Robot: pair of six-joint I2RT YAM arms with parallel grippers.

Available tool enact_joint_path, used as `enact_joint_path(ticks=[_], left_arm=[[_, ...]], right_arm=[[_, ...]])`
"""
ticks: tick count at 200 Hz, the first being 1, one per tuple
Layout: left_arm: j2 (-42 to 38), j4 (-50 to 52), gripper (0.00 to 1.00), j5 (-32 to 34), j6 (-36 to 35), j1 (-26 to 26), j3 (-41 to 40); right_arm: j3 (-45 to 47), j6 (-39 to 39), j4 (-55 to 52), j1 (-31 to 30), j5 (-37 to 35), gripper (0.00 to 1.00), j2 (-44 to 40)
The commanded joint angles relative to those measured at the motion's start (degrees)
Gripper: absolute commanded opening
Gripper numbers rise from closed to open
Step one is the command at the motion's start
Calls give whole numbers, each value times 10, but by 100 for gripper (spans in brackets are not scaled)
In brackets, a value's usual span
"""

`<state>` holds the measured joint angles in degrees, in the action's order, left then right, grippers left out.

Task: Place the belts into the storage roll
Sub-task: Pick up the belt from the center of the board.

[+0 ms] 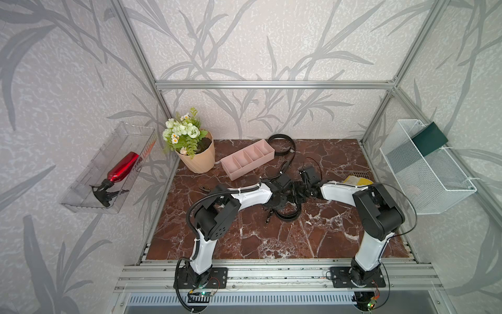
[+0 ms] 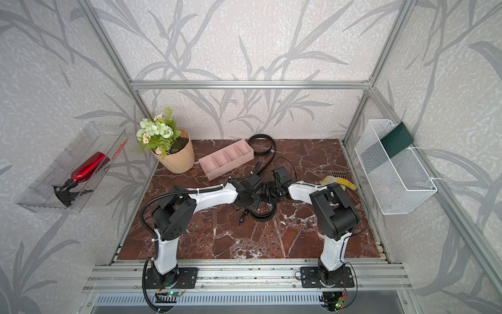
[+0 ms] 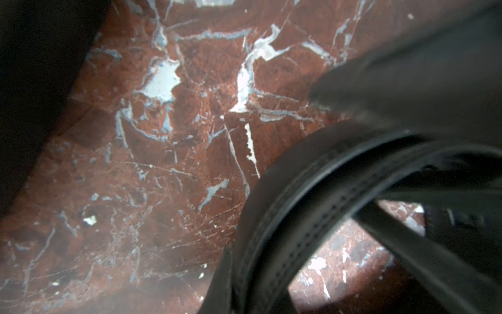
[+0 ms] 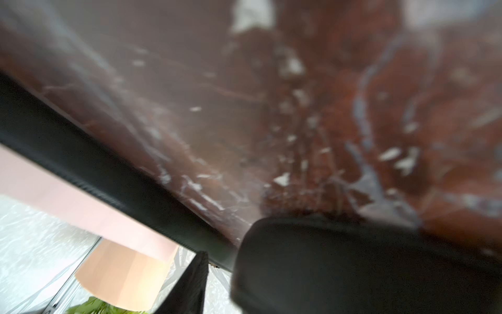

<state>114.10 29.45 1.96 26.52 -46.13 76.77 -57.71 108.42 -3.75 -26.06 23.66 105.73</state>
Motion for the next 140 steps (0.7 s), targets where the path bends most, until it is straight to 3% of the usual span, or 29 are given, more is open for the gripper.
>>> enact_joint_path(ticks=[1,59,74,94,119,140], left_arm=[[-22,3,0,32,-6,-3,-27],[-73,-40,0,48,-15,-14,-54],[-78,-41,0,48,-15,-17,-55],[-81,-41,0,45,-13,-20,-54],[-87,-46,0,37,-6,-21,-57],[-112,-55,15,37,-3,-21,-68]], right_arm=[[2,-19,-104,2,-17,47,27],[-11,-35,-139,1,-29,36,30],[-13,-36,-139,1,-33,24,29],[-13,-37,-136,-2,-44,0,22],[-14,-50,-133,-3,-67,0,4],[-11,-67,-119,-6,-97,0,-22]])
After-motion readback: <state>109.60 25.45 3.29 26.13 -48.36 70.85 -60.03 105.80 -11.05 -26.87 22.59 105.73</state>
